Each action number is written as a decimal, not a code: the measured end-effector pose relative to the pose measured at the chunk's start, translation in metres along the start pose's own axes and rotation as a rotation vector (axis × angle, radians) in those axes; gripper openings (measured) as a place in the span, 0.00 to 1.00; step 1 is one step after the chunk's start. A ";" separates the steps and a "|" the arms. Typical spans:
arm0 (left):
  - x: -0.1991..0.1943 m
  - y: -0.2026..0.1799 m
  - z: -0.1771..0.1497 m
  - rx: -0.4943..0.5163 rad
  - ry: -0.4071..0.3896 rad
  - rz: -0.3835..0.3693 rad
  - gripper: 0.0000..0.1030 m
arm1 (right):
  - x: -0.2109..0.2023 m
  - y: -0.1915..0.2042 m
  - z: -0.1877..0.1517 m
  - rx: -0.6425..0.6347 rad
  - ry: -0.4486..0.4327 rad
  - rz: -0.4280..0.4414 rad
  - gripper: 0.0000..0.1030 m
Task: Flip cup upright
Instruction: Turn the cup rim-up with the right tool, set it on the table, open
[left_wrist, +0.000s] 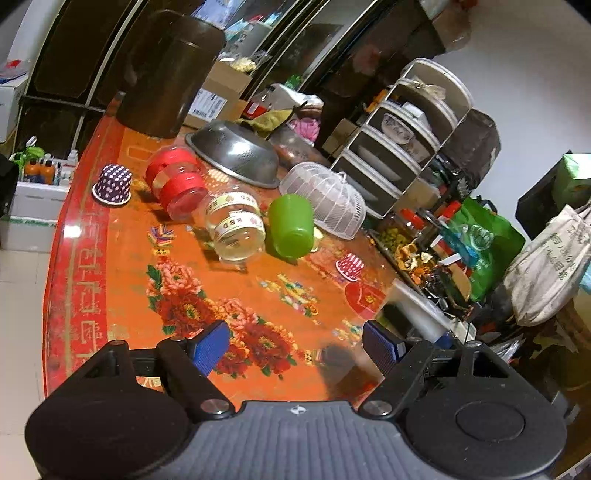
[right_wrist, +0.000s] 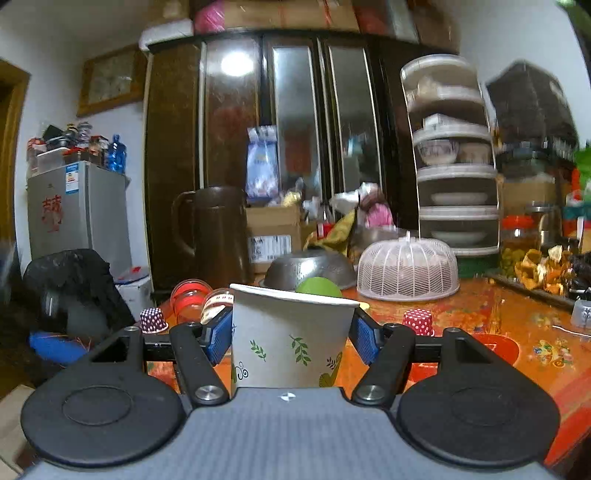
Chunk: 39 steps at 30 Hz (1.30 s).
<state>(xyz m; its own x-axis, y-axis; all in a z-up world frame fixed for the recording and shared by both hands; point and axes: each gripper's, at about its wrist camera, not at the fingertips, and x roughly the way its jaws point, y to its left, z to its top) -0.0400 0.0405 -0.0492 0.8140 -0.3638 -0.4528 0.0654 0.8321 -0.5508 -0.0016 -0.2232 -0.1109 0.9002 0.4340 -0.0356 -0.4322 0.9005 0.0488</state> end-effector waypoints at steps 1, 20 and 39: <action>-0.001 0.000 -0.001 0.004 -0.005 -0.003 0.80 | -0.003 0.003 -0.007 -0.022 -0.024 -0.006 0.65; -0.001 0.016 -0.009 -0.054 -0.018 -0.017 0.80 | -0.007 0.041 -0.054 -0.167 -0.189 -0.040 0.66; -0.008 0.009 -0.019 0.040 -0.125 0.053 1.00 | -0.018 0.033 -0.044 -0.094 -0.066 0.032 0.99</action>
<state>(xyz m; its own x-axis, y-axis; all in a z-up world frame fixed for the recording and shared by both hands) -0.0564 0.0425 -0.0638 0.8823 -0.2656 -0.3886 0.0411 0.8660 -0.4984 -0.0349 -0.2000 -0.1522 0.8861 0.4626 0.0305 -0.4611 0.8862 -0.0455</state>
